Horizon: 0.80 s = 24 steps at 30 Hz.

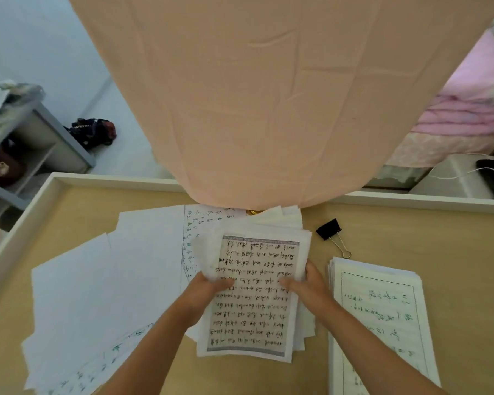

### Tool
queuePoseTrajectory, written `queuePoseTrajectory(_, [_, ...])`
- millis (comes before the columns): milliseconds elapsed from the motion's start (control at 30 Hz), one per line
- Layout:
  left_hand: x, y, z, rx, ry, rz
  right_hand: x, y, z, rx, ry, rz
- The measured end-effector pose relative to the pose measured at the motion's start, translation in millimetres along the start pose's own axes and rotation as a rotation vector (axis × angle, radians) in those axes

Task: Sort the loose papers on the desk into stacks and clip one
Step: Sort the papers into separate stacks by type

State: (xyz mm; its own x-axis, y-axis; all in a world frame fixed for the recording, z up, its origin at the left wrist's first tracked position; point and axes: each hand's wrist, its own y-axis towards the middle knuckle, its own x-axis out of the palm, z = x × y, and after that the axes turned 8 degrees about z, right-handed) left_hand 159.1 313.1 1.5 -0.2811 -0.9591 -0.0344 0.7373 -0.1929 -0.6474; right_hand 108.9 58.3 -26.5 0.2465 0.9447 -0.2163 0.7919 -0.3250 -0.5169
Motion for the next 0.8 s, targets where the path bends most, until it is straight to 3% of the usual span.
queuePoseTrajectory(100, [-13,-7,3,0.038,-0.029,0.049,7,-7,-9,-0.017,-0.001,-0.003])
queuePoseTrajectory(333, [-14,-26,7,0.195,-0.027,0.367,27,-32,-10,0.000,0.082,0.016])
queuePoseTrajectory(500, [-22,-35,13,0.185,-0.161,0.369,30,-45,-15,-0.010,0.149,0.027])
queuePoseTrajectory(600, [-34,-47,26,0.276,-0.237,0.207,28,-50,-26,-0.057,0.139,-0.008])
queuePoseTrajectory(667, [-31,-55,34,0.369,-0.156,0.156,33,-56,-35,-0.112,0.101,-0.016])
queuePoseTrajectory(733, [-23,-61,42,0.395,-0.109,0.253,40,-60,-44,-0.177,0.102,0.048])
queuePoseTrajectory(800, [-21,-69,55,0.393,-0.207,0.324,42,-68,-57,-0.235,0.160,0.144])
